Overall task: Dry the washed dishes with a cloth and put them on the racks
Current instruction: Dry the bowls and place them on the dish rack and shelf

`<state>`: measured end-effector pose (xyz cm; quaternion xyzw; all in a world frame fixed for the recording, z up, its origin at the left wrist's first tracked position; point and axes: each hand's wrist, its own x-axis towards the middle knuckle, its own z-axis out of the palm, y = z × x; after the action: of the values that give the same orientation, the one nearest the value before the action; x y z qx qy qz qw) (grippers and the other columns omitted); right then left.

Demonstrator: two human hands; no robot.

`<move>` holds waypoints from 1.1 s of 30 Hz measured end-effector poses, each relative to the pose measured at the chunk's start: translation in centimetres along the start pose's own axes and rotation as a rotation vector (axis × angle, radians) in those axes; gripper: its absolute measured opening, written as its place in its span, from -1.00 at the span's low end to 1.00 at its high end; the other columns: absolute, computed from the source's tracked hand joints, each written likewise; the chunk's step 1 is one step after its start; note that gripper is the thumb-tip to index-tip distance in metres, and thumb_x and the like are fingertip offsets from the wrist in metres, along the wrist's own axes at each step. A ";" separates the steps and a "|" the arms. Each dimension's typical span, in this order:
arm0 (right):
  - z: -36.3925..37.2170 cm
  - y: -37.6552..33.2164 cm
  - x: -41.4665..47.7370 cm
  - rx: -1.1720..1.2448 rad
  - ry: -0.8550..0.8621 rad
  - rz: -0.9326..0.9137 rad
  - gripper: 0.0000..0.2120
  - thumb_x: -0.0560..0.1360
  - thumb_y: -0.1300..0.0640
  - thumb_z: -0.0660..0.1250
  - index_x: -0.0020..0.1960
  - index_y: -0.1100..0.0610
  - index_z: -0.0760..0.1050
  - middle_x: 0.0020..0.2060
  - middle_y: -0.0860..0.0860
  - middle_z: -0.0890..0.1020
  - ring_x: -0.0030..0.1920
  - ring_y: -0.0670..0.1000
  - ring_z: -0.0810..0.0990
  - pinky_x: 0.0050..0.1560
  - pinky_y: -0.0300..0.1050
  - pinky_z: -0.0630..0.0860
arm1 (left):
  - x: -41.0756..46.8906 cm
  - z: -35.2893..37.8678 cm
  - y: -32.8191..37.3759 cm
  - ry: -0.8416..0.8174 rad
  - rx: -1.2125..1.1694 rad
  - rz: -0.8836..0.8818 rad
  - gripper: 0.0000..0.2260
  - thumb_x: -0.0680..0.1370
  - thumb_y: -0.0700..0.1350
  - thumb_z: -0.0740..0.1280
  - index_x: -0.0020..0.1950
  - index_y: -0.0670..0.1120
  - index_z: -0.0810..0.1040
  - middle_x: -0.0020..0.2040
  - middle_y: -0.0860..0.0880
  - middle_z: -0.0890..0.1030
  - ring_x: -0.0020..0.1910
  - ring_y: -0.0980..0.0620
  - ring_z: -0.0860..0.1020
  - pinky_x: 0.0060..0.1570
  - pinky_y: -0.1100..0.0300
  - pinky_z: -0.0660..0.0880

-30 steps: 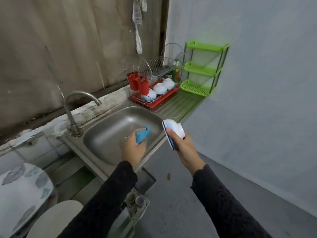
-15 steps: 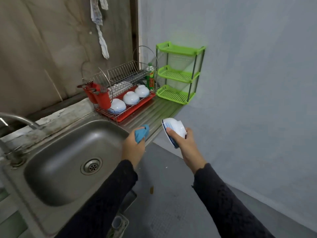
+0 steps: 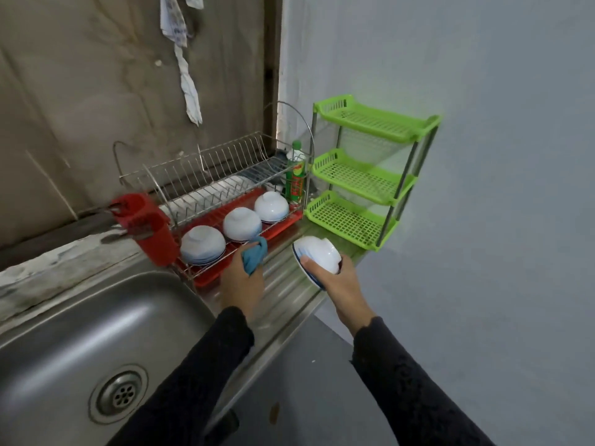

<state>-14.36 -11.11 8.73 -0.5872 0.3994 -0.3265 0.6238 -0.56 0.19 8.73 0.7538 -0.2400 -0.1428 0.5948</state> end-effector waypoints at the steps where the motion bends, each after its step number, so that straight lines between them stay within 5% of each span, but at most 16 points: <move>1: 0.2 -0.3 1.4 -0.009 -0.012 -0.005 -0.34 0.37 -0.06 0.61 0.32 0.02 0.35 0.16 -0.10 0.54 0.07 -0.18 0.57 -0.15 -0.36 0.52 | 1.2 0.5 0.1 0.016 -0.011 0.008 -0.66 0.58 -0.24 0.31 0.32 0.05 0.50 0.18 0.05 0.59 0.18 -0.01 0.54 0.30 -0.05 0.46; 9: 1.5 -1.2 11.1 0.023 -0.116 -0.094 -0.32 0.39 0.01 0.61 0.38 -0.04 0.32 0.21 -0.11 0.51 0.15 -0.14 0.58 -0.04 -0.25 0.61 | 7.8 3.2 -0.4 0.145 0.096 0.074 -0.59 0.58 -0.31 0.30 0.40 -0.03 0.45 0.27 -0.05 0.55 0.19 0.01 0.52 0.29 0.03 0.47; 15: 4.8 0.5 18.3 -0.103 -0.233 -0.149 -0.30 0.28 -0.01 0.69 0.30 -0.08 0.40 0.20 -0.15 0.55 0.17 -0.16 0.60 0.12 -0.06 0.62 | 10.5 3.2 -2.2 0.145 0.217 0.062 -0.47 0.52 -0.42 0.30 0.41 0.03 0.43 0.27 0.12 0.43 0.23 0.13 0.43 0.27 0.24 0.33; 20: 9.7 4.8 25.9 -0.293 -0.310 -0.244 0.02 0.07 -0.36 0.67 0.42 -0.07 0.39 0.28 -0.08 0.58 0.28 -0.03 0.59 0.26 0.12 0.56 | 12.5 3.4 -2.8 0.220 0.420 0.095 -0.45 0.49 -0.45 0.33 0.41 -0.04 0.45 0.33 0.06 0.45 0.31 0.04 0.44 0.38 0.08 0.39; 24: 11.9 2.9 27.0 -0.450 -0.374 -0.421 -0.07 0.15 -0.37 0.62 0.36 0.03 0.40 0.20 -0.06 0.57 0.22 -0.01 0.56 0.25 0.07 0.52 | 13.9 3.7 -2.9 0.275 0.531 0.089 -0.42 0.45 -0.44 0.37 0.42 -0.05 0.46 0.39 -0.04 0.47 0.35 0.07 0.38 0.41 0.15 0.29; 28: 13.2 2.2 27.4 -0.591 -0.361 -0.557 -0.13 0.21 -0.30 0.59 0.31 0.18 0.40 0.10 0.04 0.52 0.15 0.12 0.48 0.21 0.01 0.39 | 15.0 3.8 -3.1 0.352 0.671 0.111 -0.48 0.40 -0.42 0.43 0.34 -0.14 0.54 0.28 -0.14 0.57 0.27 -0.12 0.51 0.29 0.13 0.34; 33: 15.8 1.0 28.4 -0.701 -0.361 -0.604 -0.05 0.27 -0.45 0.45 0.45 0.10 0.38 0.30 0.03 0.56 0.35 0.10 0.45 0.46 0.25 0.21 | 16.1 3.9 -3.7 0.422 0.778 0.103 -0.50 0.28 -0.48 0.47 0.19 -0.21 0.62 0.06 -0.21 0.66 0.02 -0.22 0.61 0.09 0.12 0.43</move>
<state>12.78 -28.50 4.30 -0.8982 0.1827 -0.2317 0.3257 11.80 -10.92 5.35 0.9211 -0.1866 0.1450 0.3094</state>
